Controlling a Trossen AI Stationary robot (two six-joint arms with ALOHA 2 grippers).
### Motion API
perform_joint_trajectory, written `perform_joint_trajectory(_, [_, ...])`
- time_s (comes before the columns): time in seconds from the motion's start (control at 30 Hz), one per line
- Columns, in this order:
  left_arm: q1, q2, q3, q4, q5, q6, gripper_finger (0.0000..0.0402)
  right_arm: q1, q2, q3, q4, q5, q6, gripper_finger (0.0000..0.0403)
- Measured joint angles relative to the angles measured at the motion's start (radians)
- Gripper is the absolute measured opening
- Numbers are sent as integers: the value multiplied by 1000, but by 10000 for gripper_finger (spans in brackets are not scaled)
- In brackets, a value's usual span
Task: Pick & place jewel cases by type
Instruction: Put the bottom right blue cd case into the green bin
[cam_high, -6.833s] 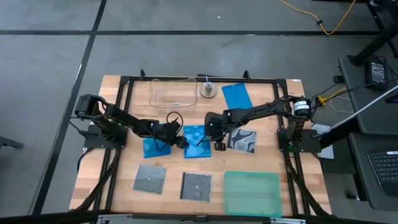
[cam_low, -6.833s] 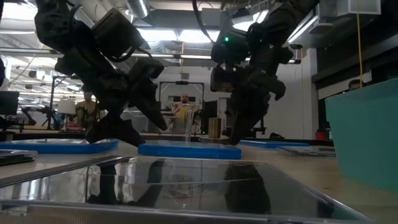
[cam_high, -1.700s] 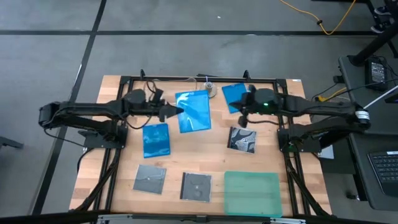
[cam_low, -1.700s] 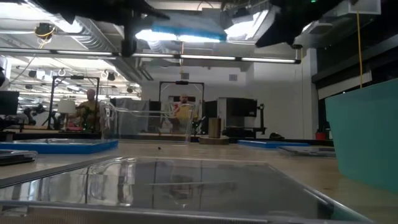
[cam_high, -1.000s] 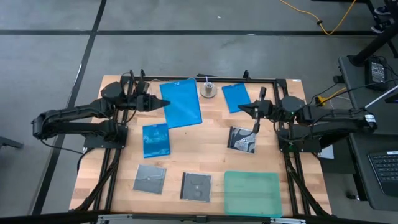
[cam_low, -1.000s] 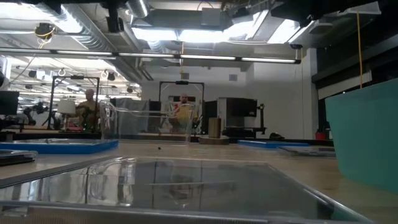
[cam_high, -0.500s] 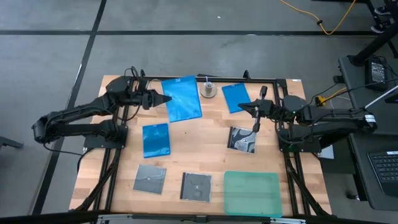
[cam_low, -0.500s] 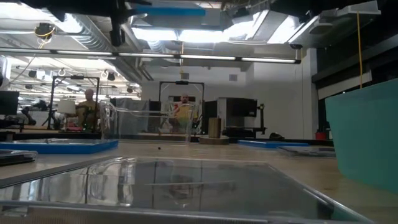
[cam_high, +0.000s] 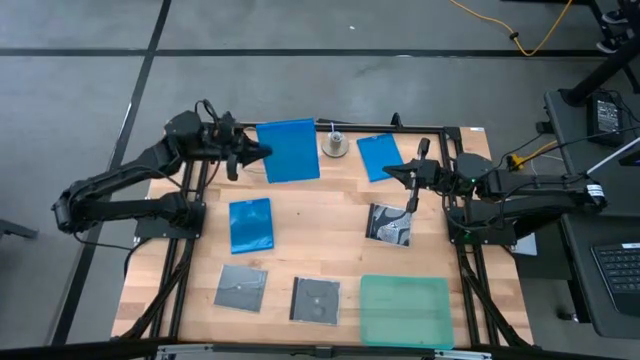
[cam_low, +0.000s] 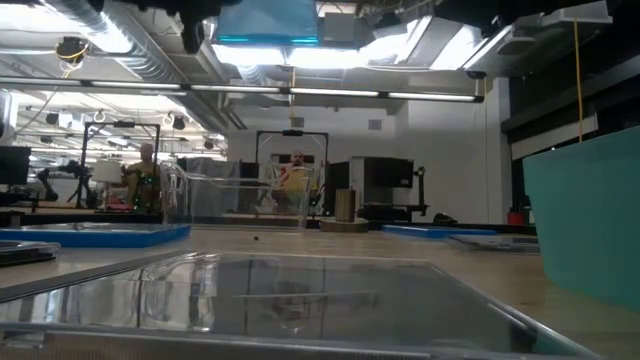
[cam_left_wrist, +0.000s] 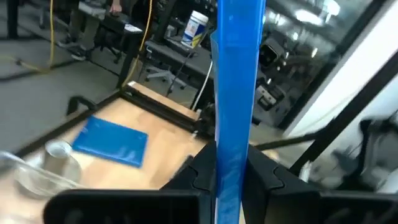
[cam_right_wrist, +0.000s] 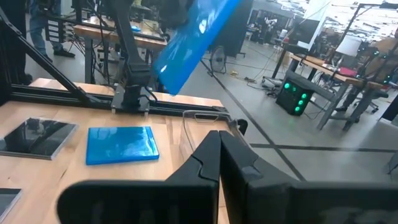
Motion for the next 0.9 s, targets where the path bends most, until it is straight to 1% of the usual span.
perform_joint_trajectory(0.13, [0,21,105,-99,-10,187,29,0,0,0,0,0,3,6])
perform_joint_trajectory(0.23, [-1,40,162,-137,-73,303,29,0,0,0,0,0,26,6])
perform_joint_trajectory(0.37, [-2,58,220,-162,-118,458,29,0,0,0,0,0,61,6])
perform_joint_trajectory(0.5, [-8,72,252,-172,-145,599,29,0,0,0,0,0,84,6])
perform_joint_trajectory(0.63, [-43,80,273,-172,-210,732,29,0,0,0,0,0,87,6])
perform_joint_trajectory(0.77, [-100,81,280,-171,-289,872,29,0,0,0,-1,0,106,6])
perform_joint_trajectory(0.9, [-171,81,280,-169,-404,1010,29,0,0,0,-1,0,107,6])
